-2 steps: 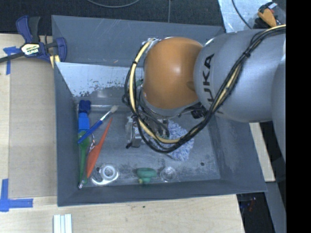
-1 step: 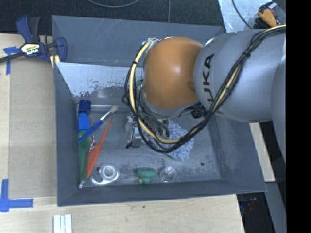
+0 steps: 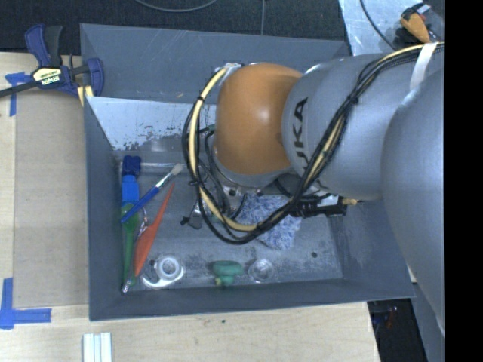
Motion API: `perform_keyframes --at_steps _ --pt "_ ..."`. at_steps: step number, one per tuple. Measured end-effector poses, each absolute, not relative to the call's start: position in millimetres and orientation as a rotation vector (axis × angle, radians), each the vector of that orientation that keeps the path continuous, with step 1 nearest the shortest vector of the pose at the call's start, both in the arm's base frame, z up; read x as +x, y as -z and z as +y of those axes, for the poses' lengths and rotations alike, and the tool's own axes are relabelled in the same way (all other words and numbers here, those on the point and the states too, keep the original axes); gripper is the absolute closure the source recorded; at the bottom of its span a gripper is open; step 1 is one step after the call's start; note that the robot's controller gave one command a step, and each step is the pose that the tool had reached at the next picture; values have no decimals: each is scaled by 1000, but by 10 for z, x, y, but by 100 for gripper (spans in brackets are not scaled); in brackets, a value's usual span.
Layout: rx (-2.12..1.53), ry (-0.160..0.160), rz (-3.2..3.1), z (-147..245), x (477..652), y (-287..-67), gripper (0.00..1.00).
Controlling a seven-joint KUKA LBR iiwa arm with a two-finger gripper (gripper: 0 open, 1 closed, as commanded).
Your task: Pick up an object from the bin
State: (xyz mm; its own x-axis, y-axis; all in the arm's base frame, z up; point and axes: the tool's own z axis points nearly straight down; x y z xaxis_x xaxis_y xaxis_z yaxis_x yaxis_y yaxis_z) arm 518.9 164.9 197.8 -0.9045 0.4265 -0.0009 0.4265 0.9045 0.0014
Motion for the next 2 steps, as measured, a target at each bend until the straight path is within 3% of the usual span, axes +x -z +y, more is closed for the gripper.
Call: perform_keyframes --at_steps 1,2 --pt "65 -1 3137 1075 4849 -1643 100" --pt "582 -7 3080 1265 5221 -2746 100"
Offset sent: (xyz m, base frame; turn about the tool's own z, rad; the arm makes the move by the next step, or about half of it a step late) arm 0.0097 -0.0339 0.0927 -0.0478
